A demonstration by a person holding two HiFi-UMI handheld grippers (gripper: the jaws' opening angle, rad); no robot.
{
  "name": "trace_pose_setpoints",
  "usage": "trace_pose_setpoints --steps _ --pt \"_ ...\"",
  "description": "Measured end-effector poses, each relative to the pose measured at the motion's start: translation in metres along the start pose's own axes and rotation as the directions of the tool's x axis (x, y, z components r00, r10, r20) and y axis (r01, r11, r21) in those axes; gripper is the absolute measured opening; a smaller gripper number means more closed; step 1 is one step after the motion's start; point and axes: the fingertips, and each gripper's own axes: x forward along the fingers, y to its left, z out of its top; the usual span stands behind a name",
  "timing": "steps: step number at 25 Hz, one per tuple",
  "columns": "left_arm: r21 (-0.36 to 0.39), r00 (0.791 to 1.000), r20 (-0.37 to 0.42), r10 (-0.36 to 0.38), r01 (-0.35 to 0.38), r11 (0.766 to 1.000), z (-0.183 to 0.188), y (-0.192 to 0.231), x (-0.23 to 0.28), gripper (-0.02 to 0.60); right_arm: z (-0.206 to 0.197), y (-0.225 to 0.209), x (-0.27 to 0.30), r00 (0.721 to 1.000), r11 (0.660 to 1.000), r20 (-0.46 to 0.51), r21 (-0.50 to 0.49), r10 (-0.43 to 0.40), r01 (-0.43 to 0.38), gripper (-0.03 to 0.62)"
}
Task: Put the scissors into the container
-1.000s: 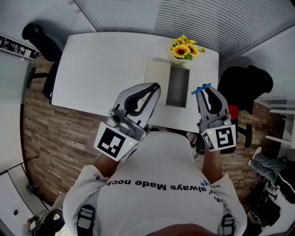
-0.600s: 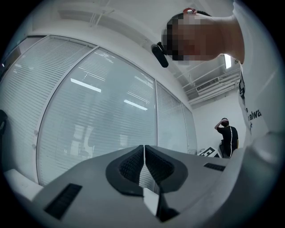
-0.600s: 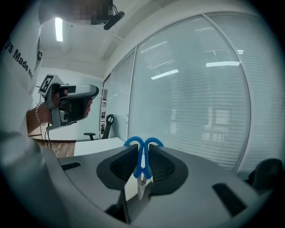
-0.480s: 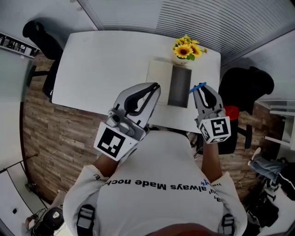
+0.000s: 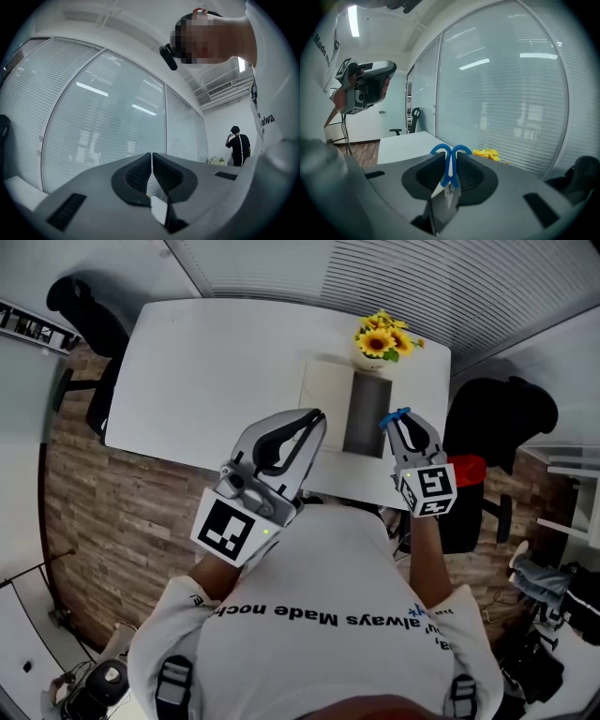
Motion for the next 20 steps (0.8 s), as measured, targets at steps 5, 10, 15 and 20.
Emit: trace_pose_setpoints --steps 5,10,15,20 --pt "-0.003 1.000 0.002 0.003 -0.003 1.000 0.001 0.000 -0.002 0.026 -0.020 0.000 0.012 0.999 1.000 -0.044 -0.007 0.004 -0.005 0.086" --pt "-0.003 1.000 0.002 -0.001 0.001 1.000 0.000 -0.002 -0.002 0.026 -0.039 0.001 0.025 0.996 1.000 -0.085 -0.006 0.018 -0.018 0.086" --pt "-0.003 1.000 0.003 -0.003 0.003 1.000 0.001 -0.005 -0.003 0.026 -0.055 0.002 0.037 0.992 0.999 -0.122 0.018 0.032 -0.030 0.086" --pt "-0.001 1.000 0.007 0.000 0.000 1.000 0.001 -0.008 -0.005 0.026 -0.066 0.002 0.045 0.989 0.999 -0.144 0.034 0.043 -0.038 0.086"
